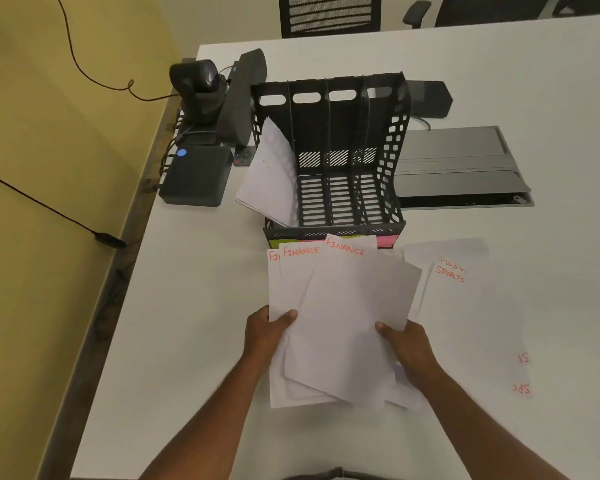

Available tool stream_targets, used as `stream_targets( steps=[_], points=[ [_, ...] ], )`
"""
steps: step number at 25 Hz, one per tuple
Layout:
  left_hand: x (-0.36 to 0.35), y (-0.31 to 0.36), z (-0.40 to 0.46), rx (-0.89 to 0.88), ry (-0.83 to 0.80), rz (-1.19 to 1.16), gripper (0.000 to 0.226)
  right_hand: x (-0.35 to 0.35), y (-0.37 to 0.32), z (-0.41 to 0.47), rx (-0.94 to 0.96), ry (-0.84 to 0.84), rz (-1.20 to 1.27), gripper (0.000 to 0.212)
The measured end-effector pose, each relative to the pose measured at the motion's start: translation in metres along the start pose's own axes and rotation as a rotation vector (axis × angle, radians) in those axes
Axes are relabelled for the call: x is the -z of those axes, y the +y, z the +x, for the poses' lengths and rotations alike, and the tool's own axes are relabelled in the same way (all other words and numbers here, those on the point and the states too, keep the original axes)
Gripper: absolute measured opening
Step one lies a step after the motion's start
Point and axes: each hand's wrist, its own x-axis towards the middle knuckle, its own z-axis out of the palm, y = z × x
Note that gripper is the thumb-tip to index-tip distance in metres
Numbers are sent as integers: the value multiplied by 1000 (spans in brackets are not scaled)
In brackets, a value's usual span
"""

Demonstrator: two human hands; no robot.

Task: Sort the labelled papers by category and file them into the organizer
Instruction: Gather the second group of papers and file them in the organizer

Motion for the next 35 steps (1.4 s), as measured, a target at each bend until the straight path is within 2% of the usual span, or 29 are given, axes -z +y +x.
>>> stream_targets(
  steps=[4, 7, 12, 15, 16, 19, 21, 24, 29, 33, 35],
  points=[
    [5, 1, 3, -41, -16, -5, 5, 26, -5, 11, 26, 152, 86, 30],
    [8, 0, 8, -25, -35, -3, 8, 45, -7, 21, 18, 144, 160, 31],
    [-2, -2, 5, 110, -138, -135, 24, 22, 2, 21, 1, -46, -12, 22],
    [-7, -6, 4, 125, -185, -149, 19, 8, 9, 17, 31, -130, -159, 24],
    [-6, -7, 5, 116, -182, -134, 21, 6, 8, 16, 68, -129, -234, 25],
    [-3, -5, 7, 124, -159, -116, 24, 9, -4, 21, 194, 45, -411, 26],
    [0, -3, 7, 139, -178, -122, 23, 12, -20, 21, 198, 47, -347, 22],
    [-1, 0, 5, 161, -230, -158, 25, 5, -34, 19, 131, -63, -254, 25],
    [-11, 3, -6, 208, -219, -224, 35, -6, -21, 23, 67, -92, -176, 49],
    [-16, 5, -9, 59, -290, -124, 37, -15, -33, 16, 135, -89, -130, 67],
    [-17, 13, -10, -1, -210, -120, 40, -20, -45, 11, 209, -96, -130, 61]
  ],
)
